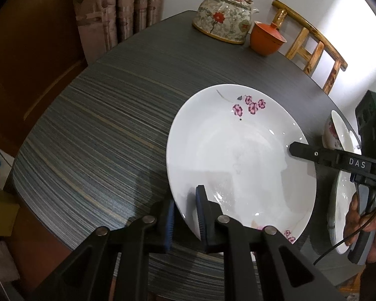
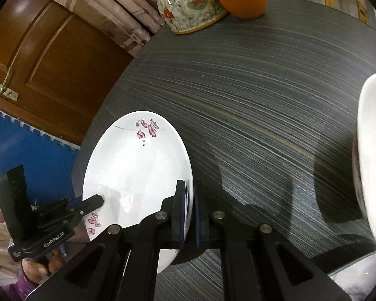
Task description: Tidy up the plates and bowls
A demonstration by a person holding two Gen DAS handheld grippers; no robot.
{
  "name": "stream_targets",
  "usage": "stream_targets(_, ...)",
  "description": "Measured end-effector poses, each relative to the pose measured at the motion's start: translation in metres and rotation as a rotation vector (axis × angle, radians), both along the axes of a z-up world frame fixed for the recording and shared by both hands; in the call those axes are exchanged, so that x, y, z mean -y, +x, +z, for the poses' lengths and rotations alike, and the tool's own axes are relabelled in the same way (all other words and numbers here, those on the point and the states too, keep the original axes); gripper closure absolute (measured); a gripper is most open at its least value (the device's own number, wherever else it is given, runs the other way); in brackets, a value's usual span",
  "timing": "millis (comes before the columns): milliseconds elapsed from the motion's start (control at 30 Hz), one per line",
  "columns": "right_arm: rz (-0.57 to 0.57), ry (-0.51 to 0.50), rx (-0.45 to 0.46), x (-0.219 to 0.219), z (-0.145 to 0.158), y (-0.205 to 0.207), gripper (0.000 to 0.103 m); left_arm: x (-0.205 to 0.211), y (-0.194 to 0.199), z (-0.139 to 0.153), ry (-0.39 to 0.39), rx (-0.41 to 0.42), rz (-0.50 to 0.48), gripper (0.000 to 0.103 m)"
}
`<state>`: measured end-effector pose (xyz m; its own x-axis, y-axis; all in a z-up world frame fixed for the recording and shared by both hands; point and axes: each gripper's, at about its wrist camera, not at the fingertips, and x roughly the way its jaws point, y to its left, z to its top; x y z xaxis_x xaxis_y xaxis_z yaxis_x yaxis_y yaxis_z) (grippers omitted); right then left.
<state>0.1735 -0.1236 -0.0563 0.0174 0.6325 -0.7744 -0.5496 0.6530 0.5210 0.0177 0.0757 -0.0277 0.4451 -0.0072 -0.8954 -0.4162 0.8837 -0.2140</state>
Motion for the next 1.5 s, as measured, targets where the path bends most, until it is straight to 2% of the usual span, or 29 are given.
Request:
stream_targets(67,-0.014,0.008,-0.009,0.001,0.000,0.001,0.093,-0.001,-0.002,0.002,0.005,-0.006,0.014,0.087)
stream_targets(100,-0.025,0.011,-0.004,0.002,0.001,0.001,0.091,-0.002,-0.002,0.003,0.004,-0.014,0.017,0.082)
stream_targets(133,-0.044,0.015,0.007,0.006,0.004,0.001,0.081,-0.002,-0.003,0.004,0.004,-0.021,0.025,0.076)
stream_targets(167,-0.062,0.024,0.021,0.010,0.008,0.000,0.062,-0.001,-0.004,0.005,0.011,-0.027,0.036,0.065)
stream_targets(233,-0.087,0.045,0.040,0.018,0.015,-0.002,0.053,0.000,-0.006,0.010,0.038,-0.024,0.043,0.063)
stream_targets(333,-0.114,0.067,0.070,0.038,0.029,-0.013,0.053,0.005,-0.013,0.021,0.089,-0.015,0.051,0.063)
stream_targets(433,-0.165,0.147,0.077,0.078,0.045,-0.030,0.053,0.015,-0.021,0.038,0.190,0.026,0.050,0.063)
stream_targets(500,-0.206,0.175,0.089,0.111,0.053,-0.044,0.053,0.026,-0.027,0.053,0.256,0.072,0.028,0.063)
stream_targets(567,-0.250,0.202,0.100,0.149,0.061,-0.063,0.053,0.040,-0.033,0.065,0.278,0.117,-0.024,0.063)
stream_targets(633,-0.297,0.212,0.104,0.184,0.065,-0.080,0.053,0.057,-0.036,0.073,0.251,0.151,-0.091,0.063)
stream_targets(733,-0.371,0.206,0.107,0.233,0.069,-0.106,0.053,0.090,-0.033,0.077,0.131,0.170,-0.237,0.063)
stream_targets(867,-0.456,0.247,0.019,0.270,0.056,-0.129,0.054,0.125,-0.018,0.076,0.020,0.148,-0.353,0.063)
stream_targets(933,-0.488,0.266,-0.013,0.283,0.044,-0.137,0.056,0.143,-0.005,0.072,-0.008,0.126,-0.403,0.063)
stream_targets(1067,-0.535,0.284,-0.081,0.292,0.019,-0.138,0.060,0.168,0.017,0.064,-0.047,0.079,-0.483,0.063)
stream_targets(1233,-0.587,0.295,-0.124,0.295,0.001,-0.132,0.064,0.186,0.045,0.053,-0.041,0.046,-0.559,0.063)
stream_targets(1333,-0.596,0.309,-0.144,0.296,-0.006,-0.128,0.064,0.189,0.059,0.044,-0.047,0.024,-0.568,0.063)
stream_targets(1500,-0.602,0.290,-0.152,0.292,-0.013,-0.120,0.065,0.186,0.080,0.024,-0.102,-0.009,-0.564,0.063)
